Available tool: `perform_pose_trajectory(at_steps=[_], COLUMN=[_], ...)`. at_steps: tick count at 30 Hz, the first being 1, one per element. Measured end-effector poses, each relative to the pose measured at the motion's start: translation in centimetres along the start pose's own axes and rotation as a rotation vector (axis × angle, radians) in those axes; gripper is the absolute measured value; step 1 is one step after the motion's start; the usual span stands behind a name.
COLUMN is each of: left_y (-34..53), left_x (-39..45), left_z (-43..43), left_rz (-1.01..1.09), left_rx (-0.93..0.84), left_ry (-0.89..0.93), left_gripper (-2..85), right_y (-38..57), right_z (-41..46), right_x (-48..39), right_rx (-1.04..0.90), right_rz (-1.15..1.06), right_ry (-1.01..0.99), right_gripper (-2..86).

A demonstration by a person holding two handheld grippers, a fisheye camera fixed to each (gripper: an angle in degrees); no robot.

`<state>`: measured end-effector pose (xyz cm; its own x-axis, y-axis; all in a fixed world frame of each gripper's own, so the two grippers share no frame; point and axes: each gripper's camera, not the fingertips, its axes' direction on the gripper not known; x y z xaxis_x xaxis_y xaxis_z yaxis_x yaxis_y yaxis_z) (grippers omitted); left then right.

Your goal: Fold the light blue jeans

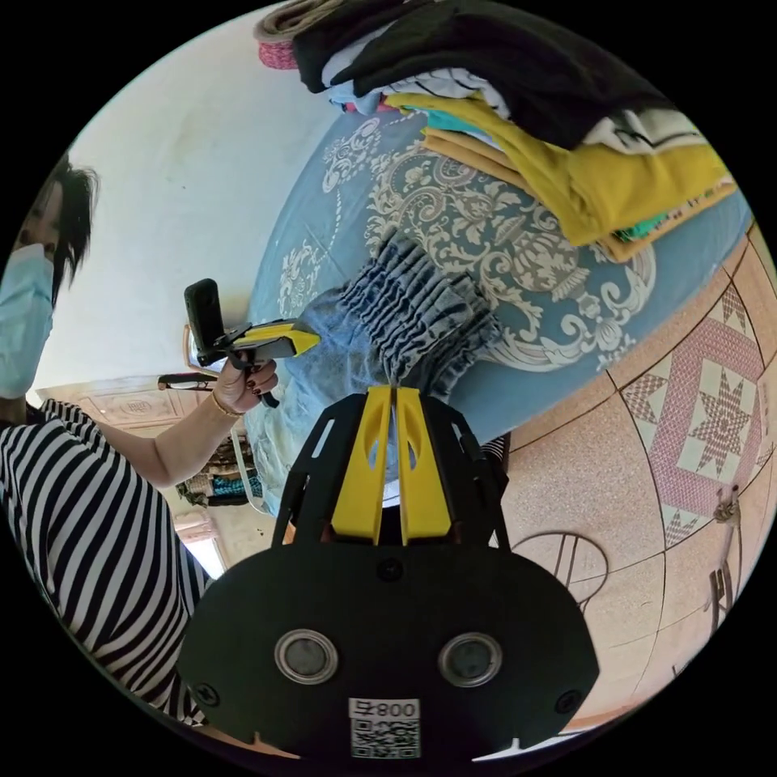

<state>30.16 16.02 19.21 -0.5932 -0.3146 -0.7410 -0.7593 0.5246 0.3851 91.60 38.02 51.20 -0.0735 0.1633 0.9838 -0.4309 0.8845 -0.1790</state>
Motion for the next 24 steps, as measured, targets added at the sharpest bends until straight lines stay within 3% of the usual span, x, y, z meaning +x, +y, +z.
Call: perform_pose_trajectory(at_steps=[7, 13, 19, 24], left_y=[-0.3, -0.4, -1.1, -0.4], left_x=[-3.5, -4.7, -6.2, -5.4], left_z=[4.5, 5.6, 8.0, 9.3], left_rz=[-0.030, 0.005, 0.022, 0.058], left_rx=[-0.129, -0.138, -0.244, -0.289], left_ry=[-0.114, -0.134, -0.137, -0.107], left_gripper=[4.9, 10.7, 7.4, 3.8], right_y=[0.8, 2.0, 0.2, 0.4], right_z=[-1.4, -4.8, -4.0, -3.9], right_x=[4.7, 6.2, 7.4, 8.5], right_rx=[0.000, 0.072, 0.039, 0.060], right_rz=[0.140, 0.189, 0.199, 0.223], right_ry=[-0.111, -0.062, -0.076, -0.179], right_gripper=[2.3, 6.5, 8.6, 4.0])
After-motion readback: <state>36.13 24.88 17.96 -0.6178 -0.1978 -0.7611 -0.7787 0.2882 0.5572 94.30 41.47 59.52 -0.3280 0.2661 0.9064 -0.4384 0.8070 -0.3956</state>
